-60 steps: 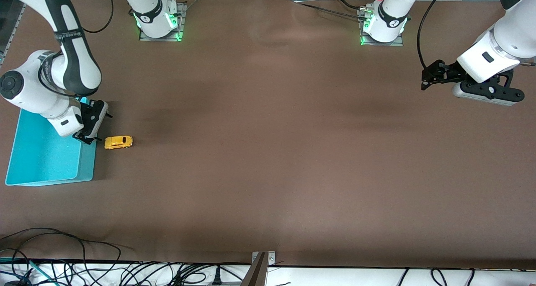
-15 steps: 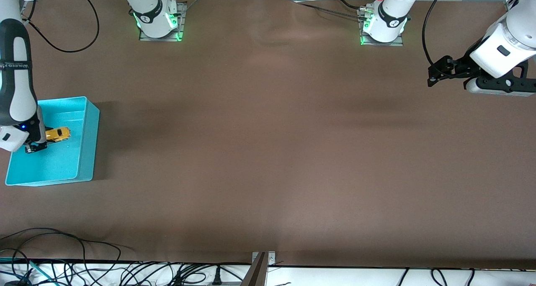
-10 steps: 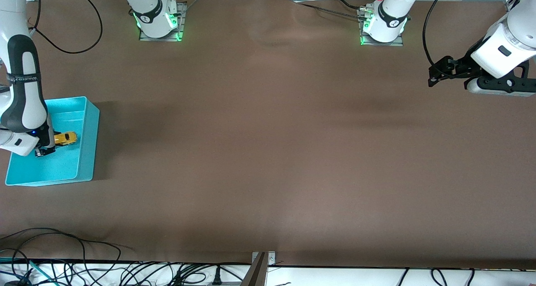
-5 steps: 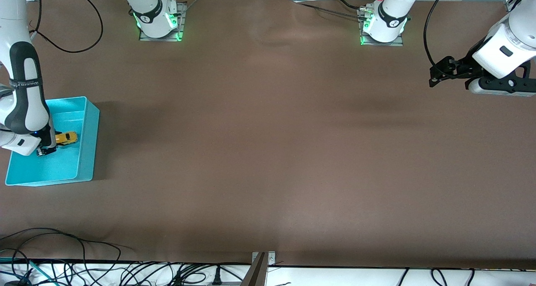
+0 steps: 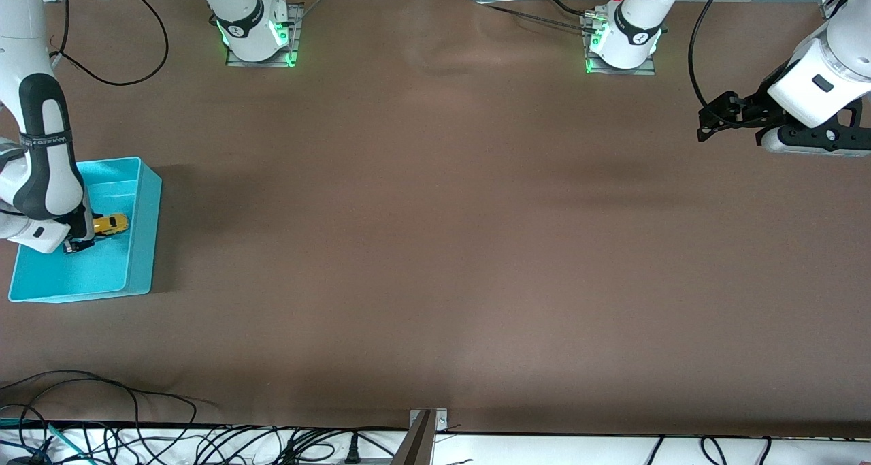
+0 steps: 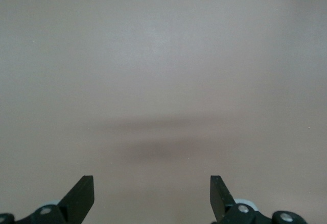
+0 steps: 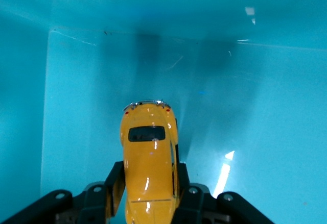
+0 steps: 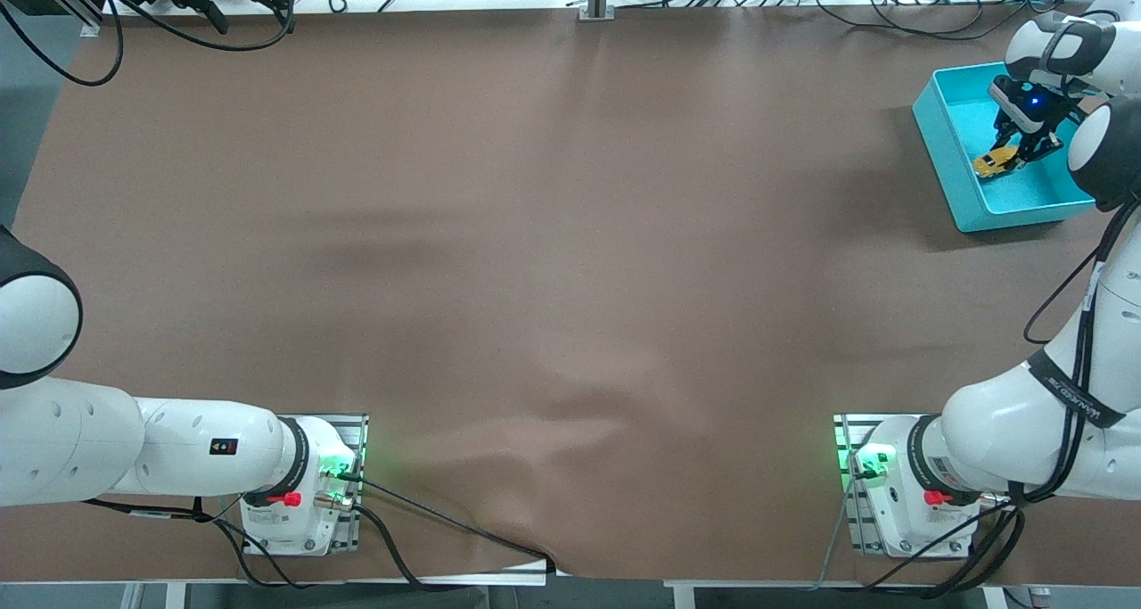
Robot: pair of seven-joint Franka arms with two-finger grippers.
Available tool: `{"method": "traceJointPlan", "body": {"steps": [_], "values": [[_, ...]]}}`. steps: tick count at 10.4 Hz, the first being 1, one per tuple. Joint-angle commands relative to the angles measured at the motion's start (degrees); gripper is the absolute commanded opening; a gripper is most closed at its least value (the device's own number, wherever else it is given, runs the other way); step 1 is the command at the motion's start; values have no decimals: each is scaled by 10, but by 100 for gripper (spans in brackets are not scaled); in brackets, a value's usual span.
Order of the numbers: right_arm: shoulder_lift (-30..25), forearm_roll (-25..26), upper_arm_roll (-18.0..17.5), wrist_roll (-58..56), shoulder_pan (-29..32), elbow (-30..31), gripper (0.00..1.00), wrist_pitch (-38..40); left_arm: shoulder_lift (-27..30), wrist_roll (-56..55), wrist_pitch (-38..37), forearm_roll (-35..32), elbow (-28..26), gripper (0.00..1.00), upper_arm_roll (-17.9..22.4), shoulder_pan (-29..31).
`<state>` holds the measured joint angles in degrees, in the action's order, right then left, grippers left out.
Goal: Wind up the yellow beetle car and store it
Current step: 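Open the right gripper to release the car and raise it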
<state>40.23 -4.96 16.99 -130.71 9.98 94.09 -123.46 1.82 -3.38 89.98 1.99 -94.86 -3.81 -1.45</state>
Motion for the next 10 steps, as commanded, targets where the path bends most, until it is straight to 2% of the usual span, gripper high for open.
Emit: {"method": "traceJointPlan", "body": {"steps": [1, 2, 3, 4, 6, 10], "values": [[4, -30, -10, -28, 14, 0, 5, -11, -4, -5, -10, -1, 13, 100, -1, 2], [5, -40, -10, -39, 14, 0, 32, -11, -4, -5, -10, -1, 13, 100, -1, 2], [4, -40, -10, -40, 12, -1, 46, -8, -4, -5, -10, -1, 13, 100, -2, 2], [3, -39, -10, -40, 12, -2, 76, -4, -4, -5, -10, -1, 13, 100, -2, 2], [0, -40, -10, -55, 12, -4, 100, -2, -4, -5, -10, -1, 13, 100, -2, 2], [-26, -65, -8, -54, 10, -21, 100, 46, -4, -5, -10, -1, 13, 100, -4, 1]]}}
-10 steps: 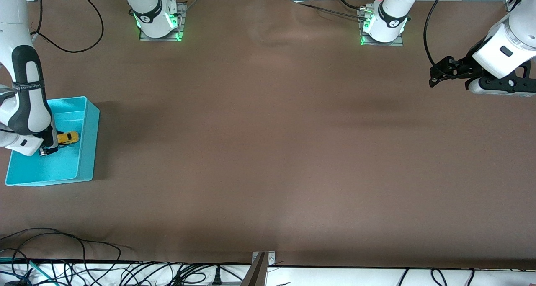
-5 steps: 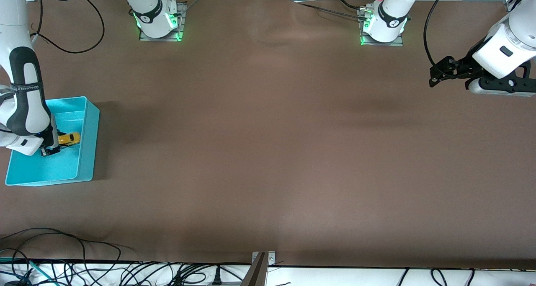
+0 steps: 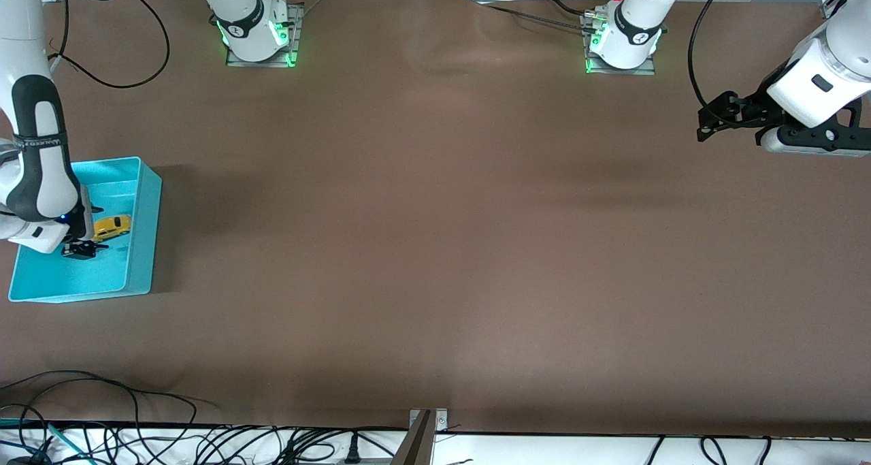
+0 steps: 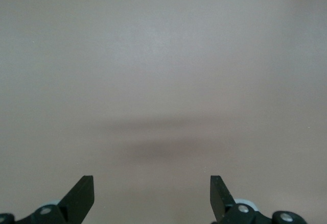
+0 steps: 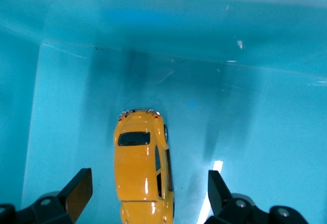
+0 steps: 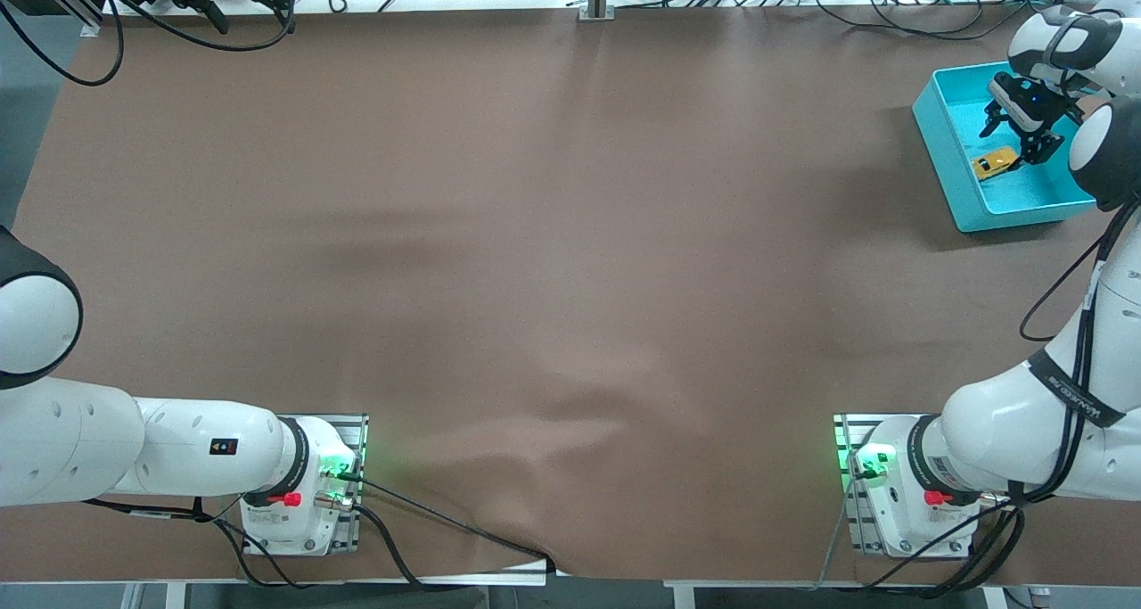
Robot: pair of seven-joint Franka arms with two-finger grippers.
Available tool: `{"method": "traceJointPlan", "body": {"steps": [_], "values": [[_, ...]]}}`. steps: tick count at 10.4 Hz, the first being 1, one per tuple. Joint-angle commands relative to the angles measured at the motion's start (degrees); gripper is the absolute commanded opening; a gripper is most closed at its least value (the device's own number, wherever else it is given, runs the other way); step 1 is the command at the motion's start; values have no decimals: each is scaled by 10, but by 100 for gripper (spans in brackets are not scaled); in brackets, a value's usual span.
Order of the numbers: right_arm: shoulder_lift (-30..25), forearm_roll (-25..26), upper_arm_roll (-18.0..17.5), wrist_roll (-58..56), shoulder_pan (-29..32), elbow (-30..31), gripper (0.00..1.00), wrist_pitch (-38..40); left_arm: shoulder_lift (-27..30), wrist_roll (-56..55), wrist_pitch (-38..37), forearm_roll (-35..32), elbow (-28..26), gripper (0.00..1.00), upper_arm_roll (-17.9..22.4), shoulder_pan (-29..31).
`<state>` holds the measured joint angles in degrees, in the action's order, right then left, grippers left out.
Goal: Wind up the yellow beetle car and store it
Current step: 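Open the right gripper to release the car and raise it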
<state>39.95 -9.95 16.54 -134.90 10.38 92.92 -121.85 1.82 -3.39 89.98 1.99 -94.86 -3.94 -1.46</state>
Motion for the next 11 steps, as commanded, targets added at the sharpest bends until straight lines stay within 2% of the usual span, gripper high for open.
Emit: {"method": "traceJointPlan", "body": {"steps": [1, 4, 6, 8, 11], "values": [[-36, -15, -3, -7, 6, -10, 100, 36, -3, -6, -10, -1, 13, 100, -3, 1], [-82, -7, -3, 88, 3, -43, 100, 128, -4, -5, -10, -1, 13, 100, -3, 1], [-106, 2, -4, 200, -1, -77, 100, 205, -3, -6, -10, -1, 14, 100, -5, -2], [-139, 2, -5, 329, -22, -80, 100, 257, -3, -6, -10, -1, 14, 100, -5, -2], [-176, 0, -7, 515, -58, -80, 100, 296, -3, -6, -10, -1, 14, 100, -5, -4]]}}
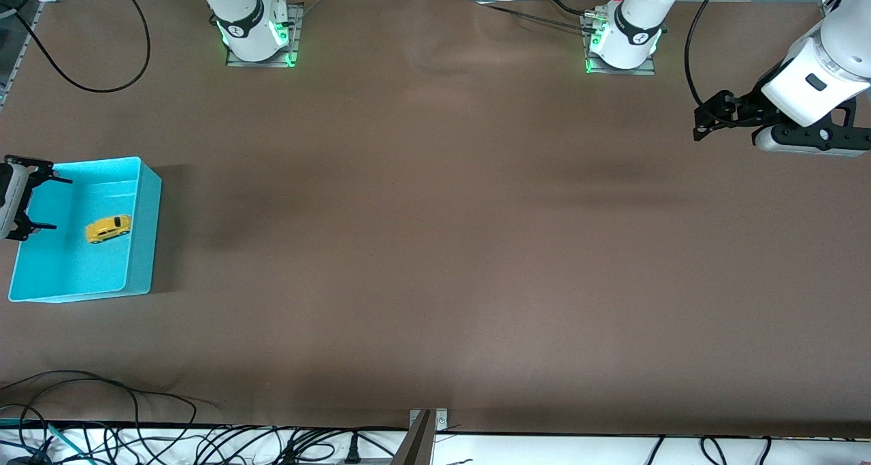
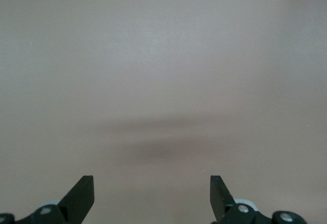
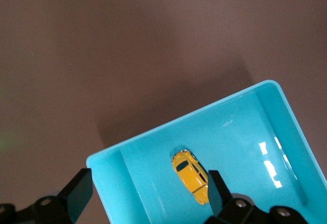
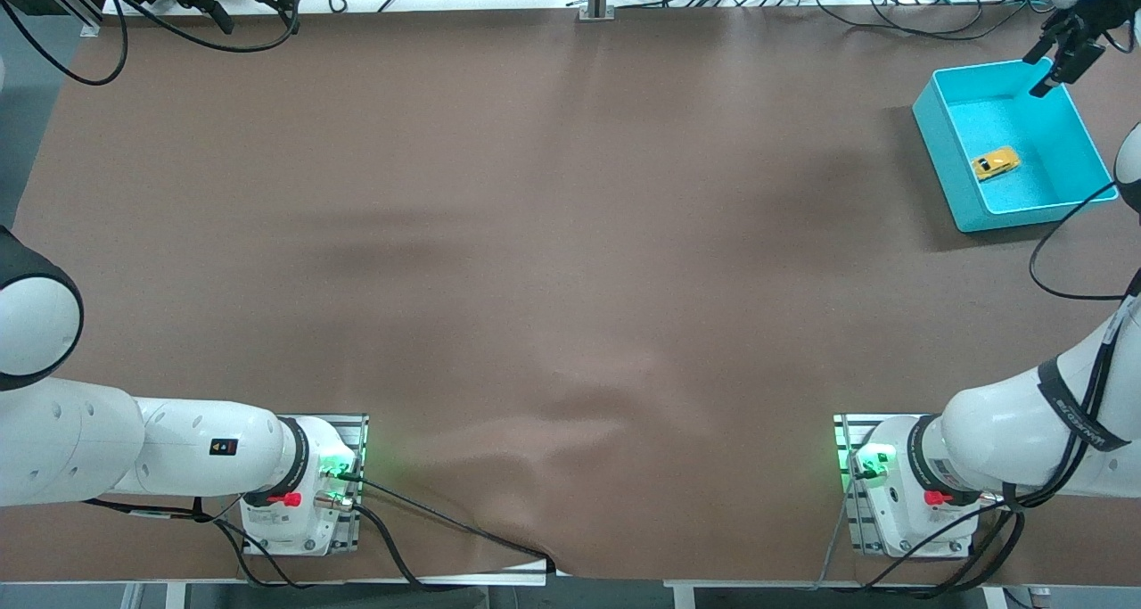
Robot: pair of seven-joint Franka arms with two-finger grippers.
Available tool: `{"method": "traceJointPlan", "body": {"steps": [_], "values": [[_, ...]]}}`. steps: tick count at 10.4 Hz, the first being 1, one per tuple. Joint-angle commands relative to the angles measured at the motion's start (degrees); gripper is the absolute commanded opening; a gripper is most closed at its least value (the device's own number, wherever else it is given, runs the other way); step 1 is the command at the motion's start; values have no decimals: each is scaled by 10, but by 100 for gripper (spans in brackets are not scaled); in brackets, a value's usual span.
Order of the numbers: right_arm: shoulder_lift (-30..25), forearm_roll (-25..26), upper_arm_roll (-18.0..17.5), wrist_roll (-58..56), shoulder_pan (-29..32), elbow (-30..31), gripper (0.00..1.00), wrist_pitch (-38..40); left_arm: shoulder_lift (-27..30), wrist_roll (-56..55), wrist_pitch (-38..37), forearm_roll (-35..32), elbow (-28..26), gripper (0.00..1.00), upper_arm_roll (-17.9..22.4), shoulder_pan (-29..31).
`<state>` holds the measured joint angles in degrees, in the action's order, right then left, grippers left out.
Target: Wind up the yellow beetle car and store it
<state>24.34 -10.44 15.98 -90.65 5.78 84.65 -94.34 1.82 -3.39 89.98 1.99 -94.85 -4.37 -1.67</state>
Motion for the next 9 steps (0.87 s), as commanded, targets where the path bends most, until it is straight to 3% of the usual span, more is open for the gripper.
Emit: {"method": "traceJointPlan", "body": {"steps": [1, 9], "values": [[-27, 2, -2, 123, -24, 3, 100, 27, -3, -6, -10, -1, 14, 100, -1, -2], [-73, -2, -1, 422, -106, 2, 100, 46, -3, -6, -11, 0, 13, 100, 1, -1]]}}
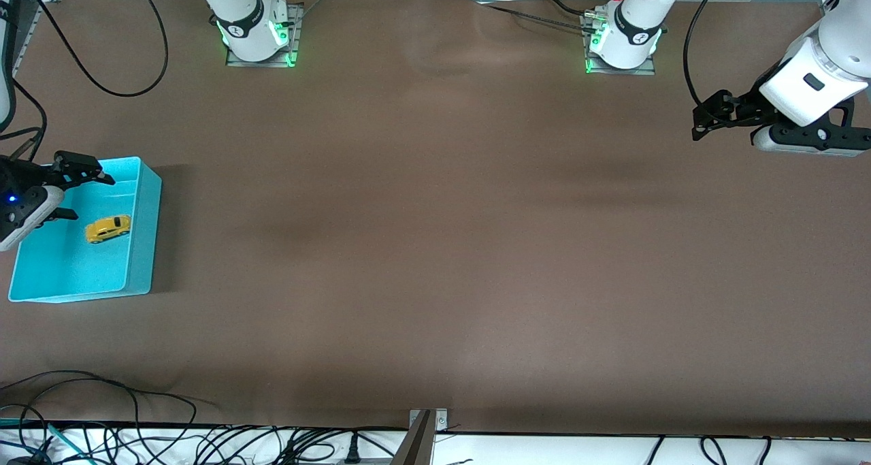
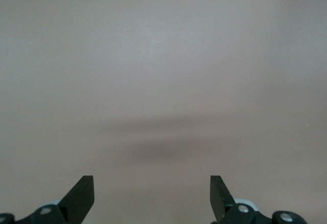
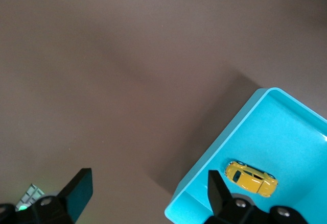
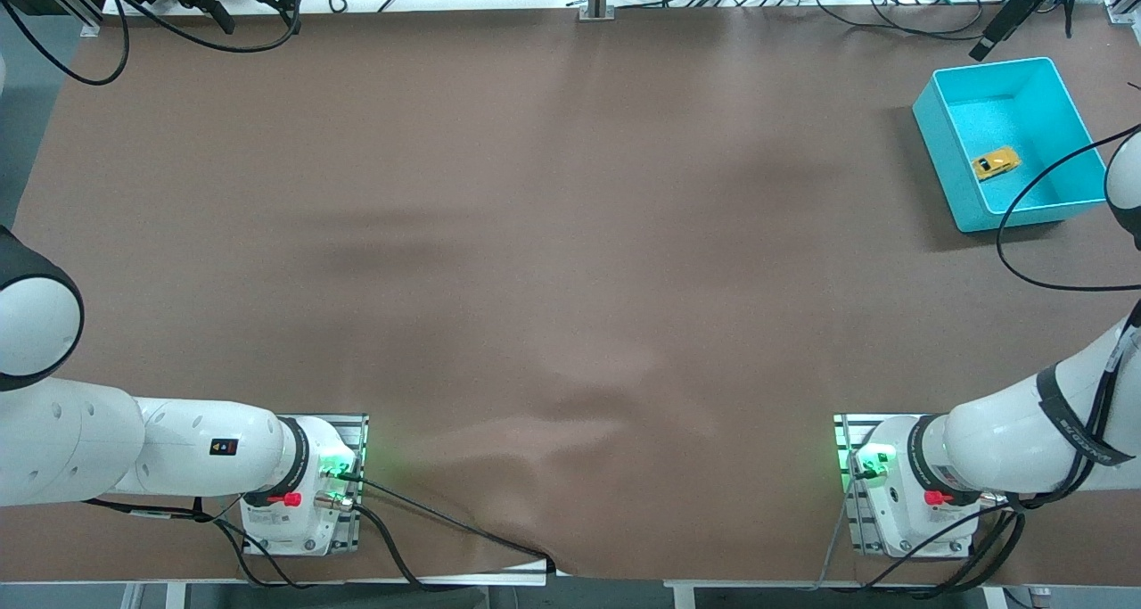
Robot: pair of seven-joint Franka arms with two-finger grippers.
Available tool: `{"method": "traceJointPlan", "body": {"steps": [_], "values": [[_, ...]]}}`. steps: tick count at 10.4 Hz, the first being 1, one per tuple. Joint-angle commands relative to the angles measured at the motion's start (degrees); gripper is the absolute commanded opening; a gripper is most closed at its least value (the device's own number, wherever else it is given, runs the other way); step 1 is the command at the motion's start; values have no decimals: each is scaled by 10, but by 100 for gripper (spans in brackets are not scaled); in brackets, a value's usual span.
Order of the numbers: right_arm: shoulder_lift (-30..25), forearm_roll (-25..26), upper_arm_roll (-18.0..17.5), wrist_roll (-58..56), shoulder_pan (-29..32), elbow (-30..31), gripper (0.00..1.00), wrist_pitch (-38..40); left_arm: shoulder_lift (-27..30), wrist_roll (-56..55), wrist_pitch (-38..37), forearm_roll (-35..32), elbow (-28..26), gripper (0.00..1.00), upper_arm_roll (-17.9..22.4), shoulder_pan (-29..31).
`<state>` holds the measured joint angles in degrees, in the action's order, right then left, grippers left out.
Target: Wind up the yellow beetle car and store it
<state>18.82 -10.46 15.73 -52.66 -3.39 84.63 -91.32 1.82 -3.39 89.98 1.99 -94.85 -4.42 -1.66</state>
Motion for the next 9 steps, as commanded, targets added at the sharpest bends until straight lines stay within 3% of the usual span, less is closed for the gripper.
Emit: {"method": "traceJointPlan", "body": {"steps": [1, 4, 7, 9], "values": [[-35, 2, -5, 90, -20, 4, 100, 18, -3, -6, -11, 0, 14, 100, 2, -1], [-69, 20, -82, 241, 35, 22, 100, 33, -3, -6, -11, 0, 14, 100, 2, -1], [-131, 105, -189, 431, 80, 74, 100, 21, -3, -6, -11, 0, 14, 100, 2, 0], [-158, 113, -219, 511, 106, 115, 100, 12, -3, -6, -11, 0, 13, 100, 2, 0]]}}
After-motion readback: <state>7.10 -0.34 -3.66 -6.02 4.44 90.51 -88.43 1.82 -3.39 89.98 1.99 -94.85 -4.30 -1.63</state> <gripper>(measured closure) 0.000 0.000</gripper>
